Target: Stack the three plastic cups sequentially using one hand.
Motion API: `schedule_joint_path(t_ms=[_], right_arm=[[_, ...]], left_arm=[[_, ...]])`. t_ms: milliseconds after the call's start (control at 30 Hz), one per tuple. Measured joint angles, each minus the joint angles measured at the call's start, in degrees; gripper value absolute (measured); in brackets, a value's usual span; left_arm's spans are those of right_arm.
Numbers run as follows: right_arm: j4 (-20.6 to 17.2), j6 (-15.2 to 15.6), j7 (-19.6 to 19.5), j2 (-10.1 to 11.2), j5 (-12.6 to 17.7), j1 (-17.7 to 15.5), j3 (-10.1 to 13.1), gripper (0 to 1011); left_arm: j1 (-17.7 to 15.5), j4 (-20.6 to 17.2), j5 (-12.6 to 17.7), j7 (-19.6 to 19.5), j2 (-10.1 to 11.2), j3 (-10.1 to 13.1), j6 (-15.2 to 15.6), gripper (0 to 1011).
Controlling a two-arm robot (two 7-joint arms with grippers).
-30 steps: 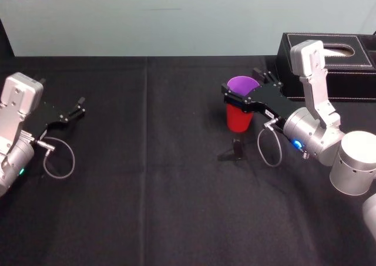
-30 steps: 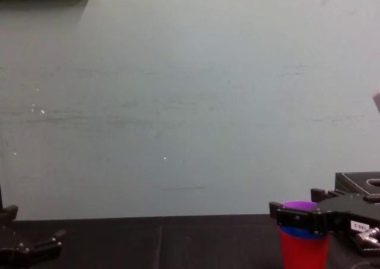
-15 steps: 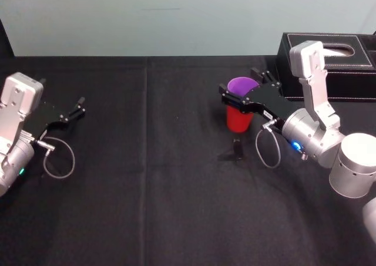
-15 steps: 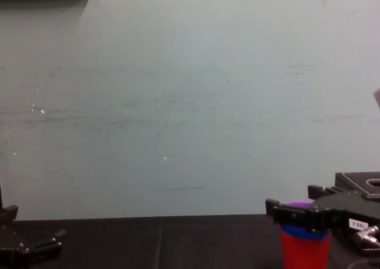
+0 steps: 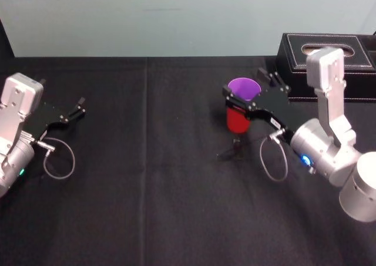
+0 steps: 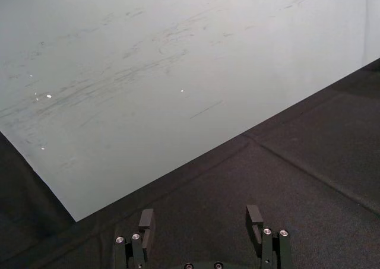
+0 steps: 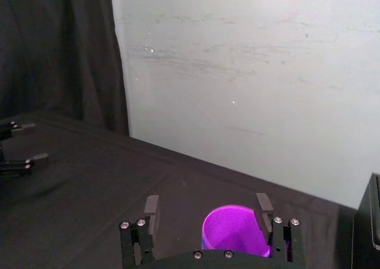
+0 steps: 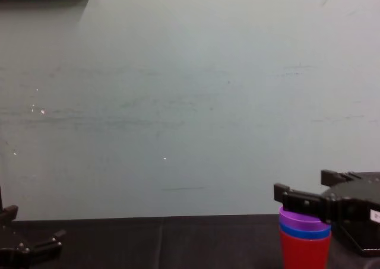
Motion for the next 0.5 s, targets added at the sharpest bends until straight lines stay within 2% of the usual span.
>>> schedule_joint_path(t_ms=[200, 367, 500], right_arm=[[-3.2, -0.3, -3.1, -0.7, -1.1, -5.0, 0.7, 1004], [-3.4, -1.3, -5.7, -2.6, -2.3, -7.6, 1.3, 1004], [-2.4, -2.9, -10.0, -5.0, -5.6, -9.2, 1.6, 1004]], left_arm=[[0.0, 0.0, 0.0, 0.0, 0.0, 0.0, 0.0, 1005], [0.0, 0.0, 0.0, 0.0, 0.0, 0.0, 0.0, 1005], [0.0, 0.0, 0.0, 0.0, 0.0, 0.0, 0.0, 1005]])
